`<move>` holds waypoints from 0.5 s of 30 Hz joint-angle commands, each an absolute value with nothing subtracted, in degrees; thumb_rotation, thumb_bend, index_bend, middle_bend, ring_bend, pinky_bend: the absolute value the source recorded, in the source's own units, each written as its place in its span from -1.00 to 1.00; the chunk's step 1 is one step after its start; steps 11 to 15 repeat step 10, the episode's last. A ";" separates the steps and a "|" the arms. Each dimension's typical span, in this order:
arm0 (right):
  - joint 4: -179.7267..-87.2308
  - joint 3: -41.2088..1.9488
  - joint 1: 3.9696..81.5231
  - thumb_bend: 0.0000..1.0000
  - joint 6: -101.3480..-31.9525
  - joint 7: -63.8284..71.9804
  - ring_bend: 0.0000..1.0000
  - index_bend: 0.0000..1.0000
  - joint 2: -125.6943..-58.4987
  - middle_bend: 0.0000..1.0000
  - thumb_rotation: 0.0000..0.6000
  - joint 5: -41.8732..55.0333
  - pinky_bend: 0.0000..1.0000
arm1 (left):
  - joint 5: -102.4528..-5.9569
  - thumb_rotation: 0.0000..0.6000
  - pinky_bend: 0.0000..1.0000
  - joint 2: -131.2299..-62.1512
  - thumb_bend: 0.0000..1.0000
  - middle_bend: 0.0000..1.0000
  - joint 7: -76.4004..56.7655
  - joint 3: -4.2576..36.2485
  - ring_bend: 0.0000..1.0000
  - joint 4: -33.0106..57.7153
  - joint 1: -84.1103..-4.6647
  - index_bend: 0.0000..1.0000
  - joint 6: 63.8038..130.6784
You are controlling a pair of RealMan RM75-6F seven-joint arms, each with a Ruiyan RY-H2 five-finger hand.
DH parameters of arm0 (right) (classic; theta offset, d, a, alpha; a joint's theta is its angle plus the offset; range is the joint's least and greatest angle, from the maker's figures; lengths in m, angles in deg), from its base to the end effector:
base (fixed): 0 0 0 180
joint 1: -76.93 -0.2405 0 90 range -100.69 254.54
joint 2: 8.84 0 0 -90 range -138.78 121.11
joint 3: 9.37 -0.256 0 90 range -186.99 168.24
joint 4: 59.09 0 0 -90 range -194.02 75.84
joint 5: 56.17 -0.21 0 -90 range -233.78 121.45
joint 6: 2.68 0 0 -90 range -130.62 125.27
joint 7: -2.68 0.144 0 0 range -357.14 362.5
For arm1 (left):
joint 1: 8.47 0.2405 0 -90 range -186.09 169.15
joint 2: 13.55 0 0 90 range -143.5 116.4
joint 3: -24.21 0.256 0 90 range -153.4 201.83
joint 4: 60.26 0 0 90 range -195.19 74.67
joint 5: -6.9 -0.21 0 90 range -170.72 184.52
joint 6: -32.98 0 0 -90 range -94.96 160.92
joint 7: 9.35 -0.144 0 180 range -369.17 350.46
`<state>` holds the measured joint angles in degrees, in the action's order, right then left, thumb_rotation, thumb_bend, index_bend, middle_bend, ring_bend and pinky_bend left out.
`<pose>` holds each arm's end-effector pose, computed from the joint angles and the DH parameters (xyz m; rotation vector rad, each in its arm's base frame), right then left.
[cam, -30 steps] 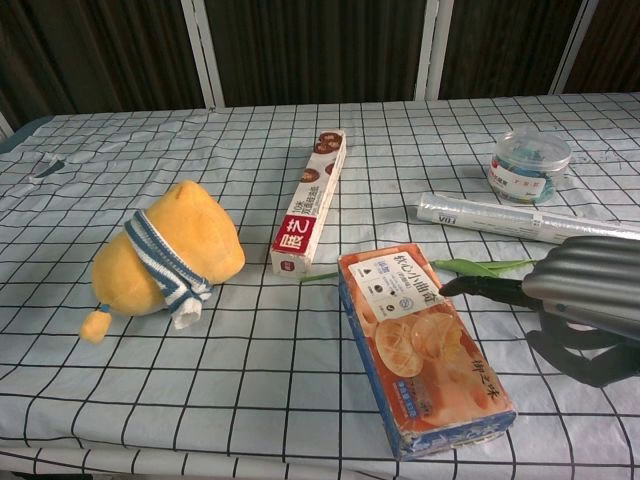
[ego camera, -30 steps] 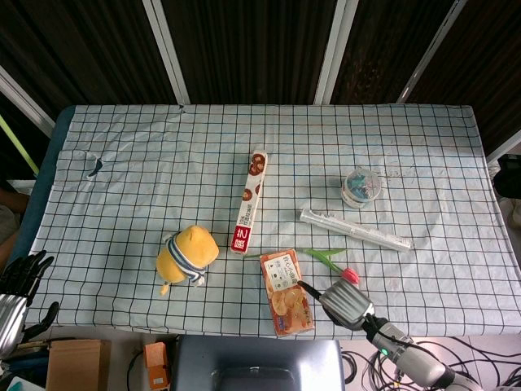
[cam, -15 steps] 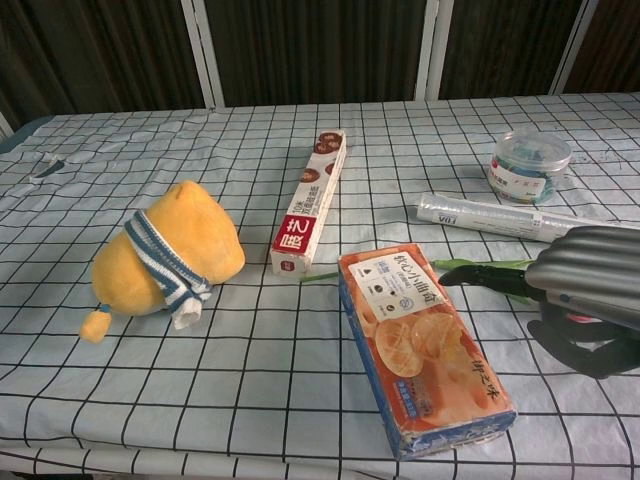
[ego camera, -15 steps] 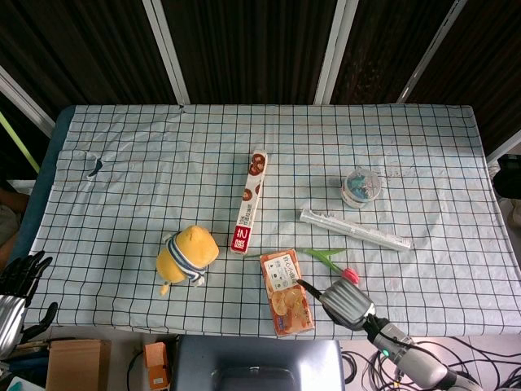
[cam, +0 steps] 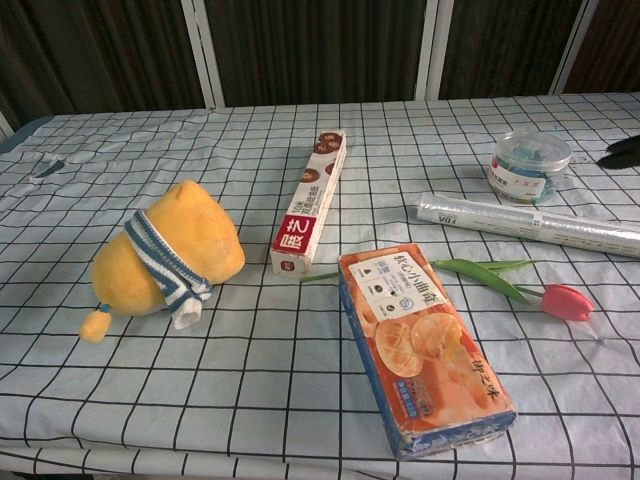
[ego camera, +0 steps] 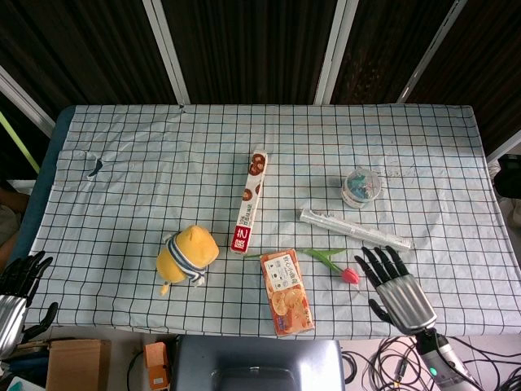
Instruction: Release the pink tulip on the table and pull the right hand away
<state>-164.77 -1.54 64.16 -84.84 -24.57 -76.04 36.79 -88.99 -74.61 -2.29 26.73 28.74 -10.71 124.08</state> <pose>-0.2328 -0.1669 0.0949 1.7802 -0.7178 0.8111 -0.3121 0.1463 0.1721 -1.4997 -0.8796 -0.9744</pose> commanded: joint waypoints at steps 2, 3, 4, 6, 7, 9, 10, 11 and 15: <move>-154.19 -1.78 73.48 -0.48 -98.39 -15.11 -1.00 -1.00 -79.66 -1.00 1.00 40.63 -1.00 | -88.58 1.00 -1.00 -74.85 -0.15 -1.00 -3.21 26.75 -0.98 29.08 -11.12 -1.00 122.93; -153.28 -2.22 73.70 -0.48 -98.36 -13.95 -1.00 -1.00 -79.98 -1.00 1.00 39.87 -1.00 | -88.38 1.00 -1.00 -74.89 -0.15 -1.00 -3.47 26.71 -0.98 29.21 -11.28 -1.00 122.50; -152.65 -2.50 73.56 -0.48 -97.60 -13.32 -1.00 -1.00 -79.76 -1.00 1.00 39.41 -1.00 | -88.11 1.00 -1.00 -74.96 -0.15 -1.00 -3.82 26.62 -0.98 29.33 -11.50 -1.00 122.00; -152.51 -2.91 73.30 -0.48 -97.11 -12.11 -1.00 -1.00 -79.53 -1.00 1.00 39.46 -1.00 | -87.76 1.00 -1.00 -75.01 -0.15 -1.00 -4.20 26.47 -0.98 29.50 -11.71 -1.00 121.53; -152.49 -3.02 73.27 -0.48 -97.04 -11.89 -1.00 -1.00 -79.53 -1.00 1.00 39.41 -1.00 | -87.68 1.00 -1.00 -75.02 -0.15 -1.00 -4.25 26.44 -0.98 29.53 -11.74 -1.00 121.46; -152.44 -3.19 73.22 -0.48 -96.82 -11.62 -1.00 -1.00 -79.52 -1.00 1.00 39.29 -1.00 | -87.53 1.00 -1.00 -75.05 -0.15 -1.00 -4.37 26.37 -0.98 29.60 -11.78 -1.00 121.35; -152.37 -3.25 73.14 -0.48 -96.39 -11.61 -1.00 -1.00 -79.47 -1.00 1.00 39.15 -1.00 | -87.32 1.00 -1.00 -75.08 -0.15 -1.00 -4.53 26.30 -0.98 29.66 -11.79 -1.00 121.27; -152.37 -3.25 73.14 -0.48 -96.39 -11.61 -1.00 -1.00 -79.47 -1.00 1.00 39.15 -1.00 | -87.32 1.00 -1.00 -75.08 -0.15 -1.00 -4.53 26.30 -0.98 29.66 -11.79 -1.00 121.27; -152.37 -3.25 73.14 -0.48 -96.39 -11.61 -1.00 -1.00 -79.47 -1.00 1.00 39.15 -1.00 | -87.32 1.00 -1.00 -75.08 -0.15 -1.00 -4.53 26.30 -0.98 29.66 -11.79 -1.00 121.27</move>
